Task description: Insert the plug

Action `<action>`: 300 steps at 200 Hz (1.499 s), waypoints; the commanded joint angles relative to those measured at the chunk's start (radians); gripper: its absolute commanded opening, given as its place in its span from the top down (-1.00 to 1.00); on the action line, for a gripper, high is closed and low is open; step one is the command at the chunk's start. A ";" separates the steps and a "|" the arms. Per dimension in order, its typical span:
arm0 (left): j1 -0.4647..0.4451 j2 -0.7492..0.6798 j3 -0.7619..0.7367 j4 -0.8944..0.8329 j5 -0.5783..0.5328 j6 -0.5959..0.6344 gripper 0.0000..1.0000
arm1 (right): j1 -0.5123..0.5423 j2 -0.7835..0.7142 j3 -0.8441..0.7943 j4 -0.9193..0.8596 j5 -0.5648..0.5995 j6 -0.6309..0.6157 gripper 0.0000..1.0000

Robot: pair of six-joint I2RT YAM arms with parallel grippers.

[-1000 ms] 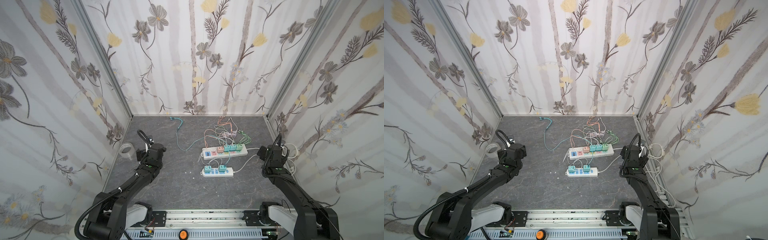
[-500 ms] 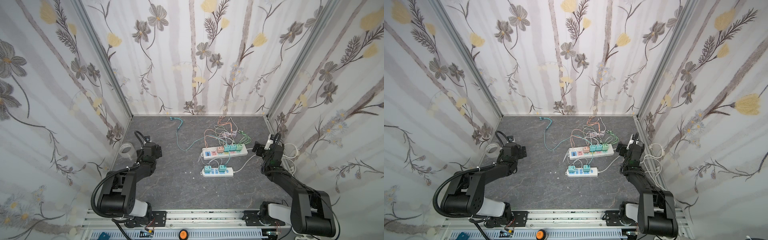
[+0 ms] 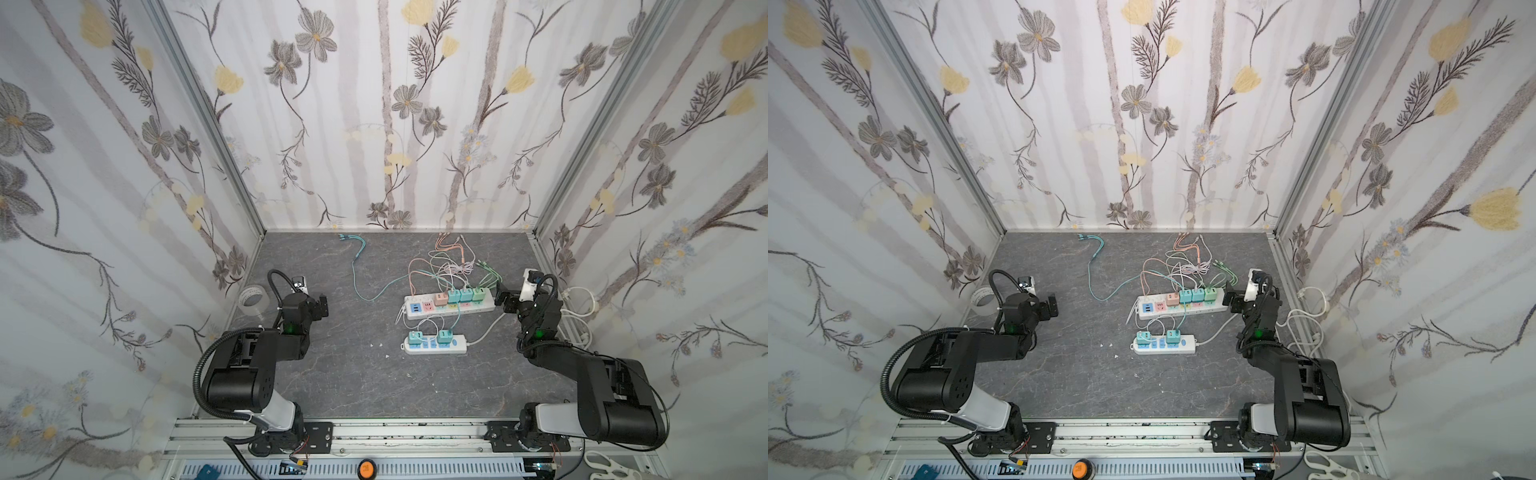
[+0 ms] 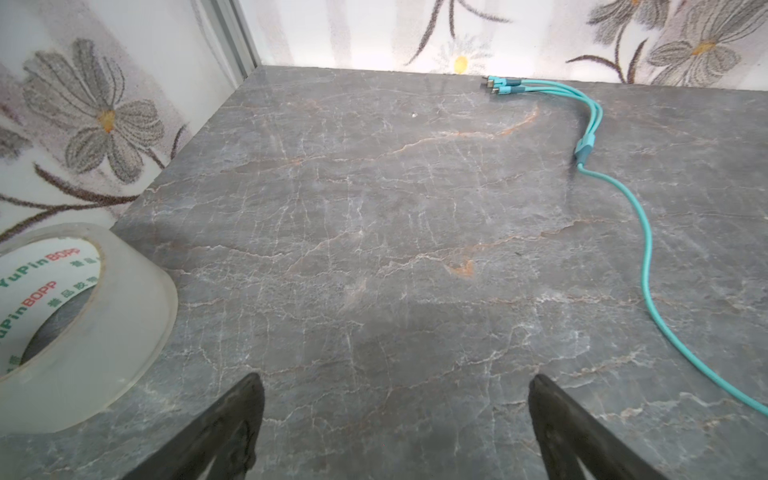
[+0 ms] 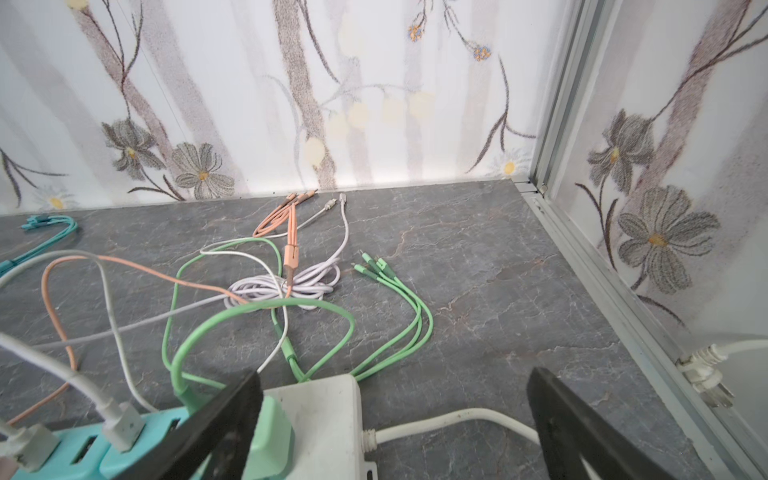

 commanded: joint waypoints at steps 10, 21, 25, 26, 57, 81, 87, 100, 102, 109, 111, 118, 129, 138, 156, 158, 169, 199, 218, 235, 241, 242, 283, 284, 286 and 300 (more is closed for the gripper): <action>0.003 0.006 -0.009 0.138 -0.026 -0.036 -1.00 | 0.022 0.004 0.011 -0.005 0.085 -0.025 -0.99; -0.011 0.004 -0.020 0.152 -0.127 -0.056 -1.00 | 0.036 0.002 0.010 -0.004 0.132 -0.026 -0.99; -0.014 0.001 -0.026 0.160 -0.169 -0.069 -1.00 | 0.041 0.002 0.008 0.000 0.148 -0.027 -0.99; -0.014 0.002 -0.027 0.165 -0.178 -0.070 -1.00 | 0.043 0.002 0.008 0.001 0.154 -0.028 -0.99; -0.019 0.004 -0.026 0.165 -0.190 -0.073 -1.00 | 0.068 0.003 -0.007 0.032 0.274 -0.019 -0.99; -0.019 0.003 -0.026 0.166 -0.190 -0.072 -1.00 | 0.068 0.002 -0.009 0.032 0.275 -0.018 -0.99; -0.020 0.003 -0.028 0.169 -0.190 -0.071 -1.00 | 0.068 0.002 -0.009 0.034 0.275 -0.018 -0.99; -0.022 0.006 -0.022 0.167 -0.168 -0.058 -1.00 | 0.067 0.002 -0.011 0.034 0.275 -0.018 -0.99; -0.022 0.007 -0.022 0.167 -0.167 -0.058 -1.00 | 0.068 0.002 -0.011 0.034 0.274 -0.019 -0.99; -0.022 0.007 -0.022 0.167 -0.165 -0.057 -1.00 | 0.067 0.002 -0.010 0.036 0.276 -0.018 -0.99; -0.022 0.006 -0.022 0.166 -0.165 -0.058 -1.00 | 0.068 0.002 -0.010 0.036 0.275 -0.019 -0.99; -0.022 0.006 -0.023 0.165 -0.166 -0.058 -1.00 | 0.068 0.001 -0.011 0.036 0.275 -0.019 -0.99; -0.022 0.006 -0.023 0.168 -0.166 -0.058 -1.00 | 0.068 0.001 -0.010 0.035 0.275 -0.018 -0.99; -0.022 0.006 -0.022 0.167 -0.166 -0.057 -1.00 | 0.068 0.002 -0.010 0.035 0.274 -0.018 -0.99; -0.022 0.007 -0.023 0.165 -0.166 -0.058 -1.00 | 0.067 0.002 -0.010 0.036 0.275 -0.019 -0.99; -0.022 0.006 -0.023 0.165 -0.166 -0.058 -1.00 | 0.068 0.002 -0.010 0.034 0.275 -0.018 -0.99; -0.022 0.007 -0.022 0.167 -0.166 -0.058 -1.00 | 0.068 0.002 -0.009 0.034 0.274 -0.017 -0.99; -0.022 0.005 -0.022 0.166 -0.165 -0.058 -1.00 | 0.068 0.002 -0.009 0.034 0.275 -0.017 -0.99; -0.022 0.007 -0.022 0.167 -0.166 -0.057 -1.00 | 0.067 0.002 -0.009 0.034 0.275 -0.018 -0.99; -0.022 0.007 -0.023 0.166 -0.166 -0.057 -1.00 | 0.067 0.002 -0.008 0.033 0.274 -0.017 -0.99; -0.022 0.006 -0.022 0.166 -0.165 -0.058 -1.00 | 0.068 0.002 -0.009 0.034 0.274 -0.017 -0.99; -0.022 0.006 -0.022 0.166 -0.166 -0.058 -1.00 | 0.068 0.002 -0.009 0.034 0.275 -0.017 -0.99; -0.023 0.007 -0.023 0.167 -0.166 -0.058 -1.00 | 0.068 0.002 -0.008 0.033 0.275 -0.017 -0.99; -0.022 0.006 -0.022 0.167 -0.166 -0.058 -1.00 | 0.068 0.002 -0.009 0.033 0.275 -0.017 -0.99; -0.022 0.007 -0.023 0.167 -0.166 -0.057 -1.00 | 0.067 0.002 -0.008 0.032 0.275 -0.017 -0.99; -0.022 0.005 -0.023 0.166 -0.166 -0.058 -1.00 | 0.067 0.007 0.004 0.014 0.278 -0.012 -0.99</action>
